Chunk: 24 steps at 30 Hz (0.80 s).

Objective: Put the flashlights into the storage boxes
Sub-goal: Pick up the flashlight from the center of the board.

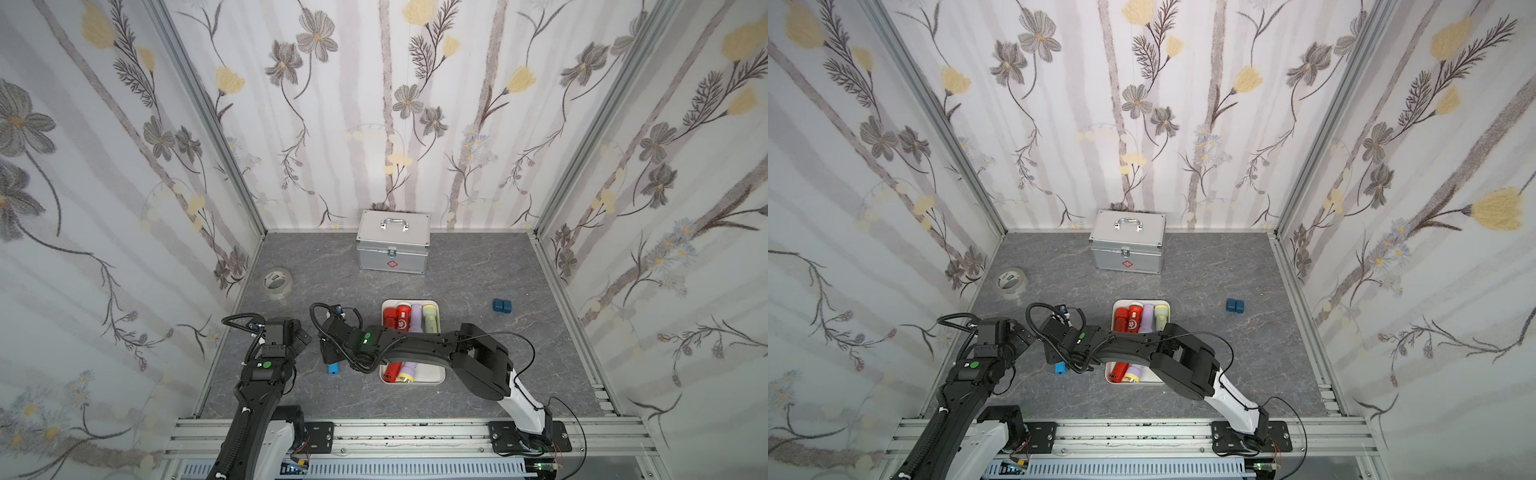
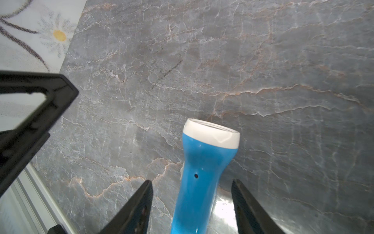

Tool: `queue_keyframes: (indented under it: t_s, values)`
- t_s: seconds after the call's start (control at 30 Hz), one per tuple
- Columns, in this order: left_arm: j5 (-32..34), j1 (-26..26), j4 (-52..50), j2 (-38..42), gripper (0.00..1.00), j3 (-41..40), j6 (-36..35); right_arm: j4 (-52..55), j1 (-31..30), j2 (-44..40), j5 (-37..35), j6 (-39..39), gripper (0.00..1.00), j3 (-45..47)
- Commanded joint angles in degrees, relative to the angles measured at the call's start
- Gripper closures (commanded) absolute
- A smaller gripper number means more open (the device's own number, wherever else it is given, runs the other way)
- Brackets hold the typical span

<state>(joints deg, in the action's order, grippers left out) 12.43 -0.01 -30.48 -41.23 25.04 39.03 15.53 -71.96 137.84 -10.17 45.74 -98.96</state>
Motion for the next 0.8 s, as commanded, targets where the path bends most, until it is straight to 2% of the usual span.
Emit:
queue_keyframes:
  t_s: [0.0, 0.17, 0.3, 0.5, 0.63, 0.7, 0.77]
  values:
    - [0.98, 0.02, -0.38, 0.19, 0.0, -0.16, 0.6, 3.66, 0.01, 2.03, -2.64, 0.56, 0.38, -1.15]
    - [0.94, 0.01, -0.45, 0.28, 0.0, -0.25, 0.61, 7.29, 0.16, 3.48, -5.09, 1.2, 0.42, -1.24]
    - [0.92, 0.02, -0.33, 0.19, 0.0, -0.21, 0.53, 9.47, 0.35, 2.97, -7.48, 1.56, 0.49, -1.14]
    - [0.93, 0.01, -0.33, 0.1, 0.0, -0.25, 0.53, 8.87, 0.85, 2.92, -7.45, 1.81, 0.52, -1.41]
    - [0.79, 0.01, -0.35, 0.19, 0.0, -0.27, 0.53, 8.91, 1.37, 3.14, -6.92, 2.12, 0.51, -1.35]
    - [0.9, 0.02, -0.37, 0.19, 0.0, -0.3, 0.53, 9.07, 1.56, 3.05, -6.9, 2.0, 0.45, -1.41]
    - [0.93, 0.03, -0.36, 0.14, 0.0, -0.25, 0.53, 8.99, 1.56, 3.26, -6.96, 1.81, 0.43, -1.37]
